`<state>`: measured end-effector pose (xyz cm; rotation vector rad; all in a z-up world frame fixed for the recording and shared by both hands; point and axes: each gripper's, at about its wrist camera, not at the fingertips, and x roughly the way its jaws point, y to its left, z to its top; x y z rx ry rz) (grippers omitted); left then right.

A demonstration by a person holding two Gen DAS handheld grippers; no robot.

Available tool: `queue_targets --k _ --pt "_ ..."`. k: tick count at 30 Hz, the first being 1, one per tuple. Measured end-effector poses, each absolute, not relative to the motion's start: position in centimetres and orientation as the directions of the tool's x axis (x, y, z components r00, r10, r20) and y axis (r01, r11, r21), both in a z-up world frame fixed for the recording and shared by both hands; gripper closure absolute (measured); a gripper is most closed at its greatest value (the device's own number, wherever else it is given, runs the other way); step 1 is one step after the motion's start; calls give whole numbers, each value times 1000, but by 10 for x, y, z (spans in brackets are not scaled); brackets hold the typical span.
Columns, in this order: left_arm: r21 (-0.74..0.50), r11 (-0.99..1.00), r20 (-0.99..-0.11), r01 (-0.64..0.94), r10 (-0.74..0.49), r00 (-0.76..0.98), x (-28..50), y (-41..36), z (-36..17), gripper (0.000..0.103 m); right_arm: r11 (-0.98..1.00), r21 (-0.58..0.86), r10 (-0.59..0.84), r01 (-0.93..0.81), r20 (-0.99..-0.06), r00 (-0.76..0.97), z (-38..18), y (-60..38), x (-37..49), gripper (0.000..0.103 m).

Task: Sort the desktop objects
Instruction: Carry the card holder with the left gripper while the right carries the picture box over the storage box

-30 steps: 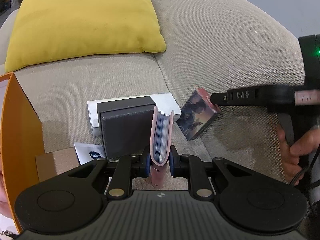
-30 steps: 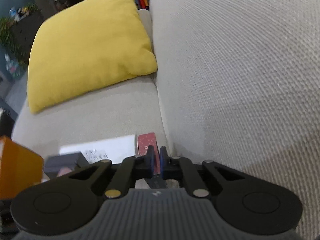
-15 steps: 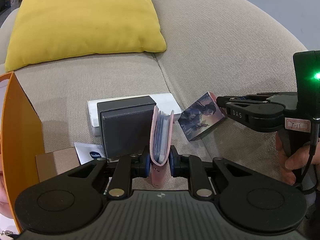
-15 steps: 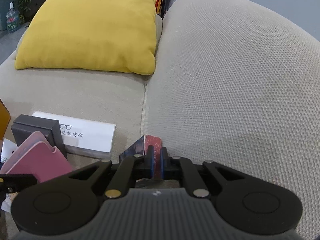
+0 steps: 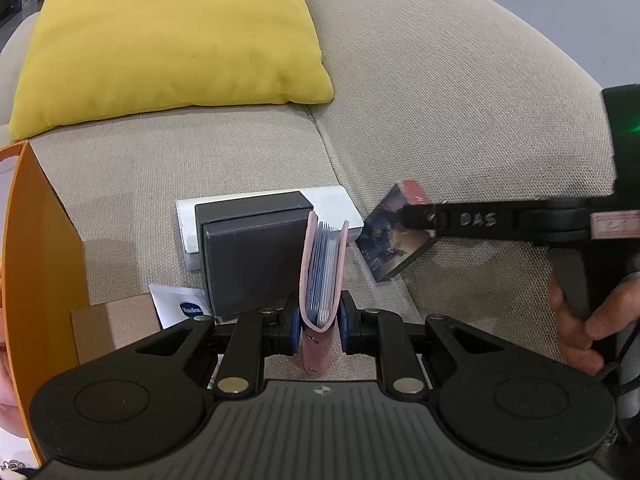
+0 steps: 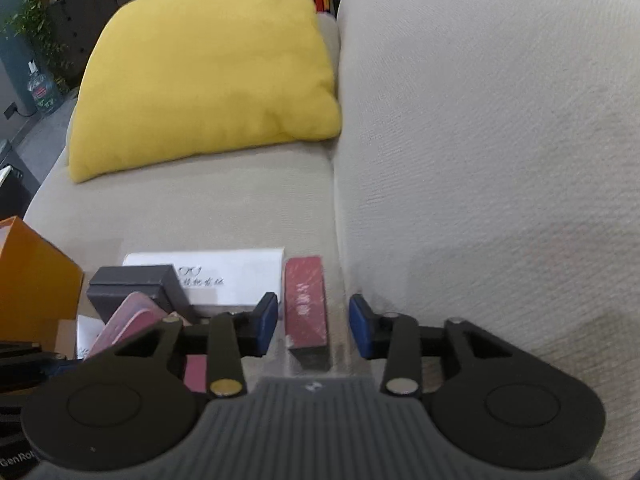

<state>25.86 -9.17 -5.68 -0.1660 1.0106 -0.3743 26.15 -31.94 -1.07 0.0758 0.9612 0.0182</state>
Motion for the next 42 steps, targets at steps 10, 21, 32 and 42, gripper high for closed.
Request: queue_targets --k 10,21,32,42 --pt "-314 922 -791 225 -385 475 258 -91 -57 83 996 73 37 43 -830 556 -20 -322 265 79" --pt "-318 915 -725 247 -403 559 223 -81 -17 85 994 112 76 16 -766 639 36 -306 210 79" --pt "-314 932 -582 179 -338 739 143 0 71 84 961 215 268 -172 -592 760 121 -238 147 79" --pt "-277 952 -612 -132 -68 788 117 108 66 84 881 276 473 -384 -549 689 121 -113 153 79"
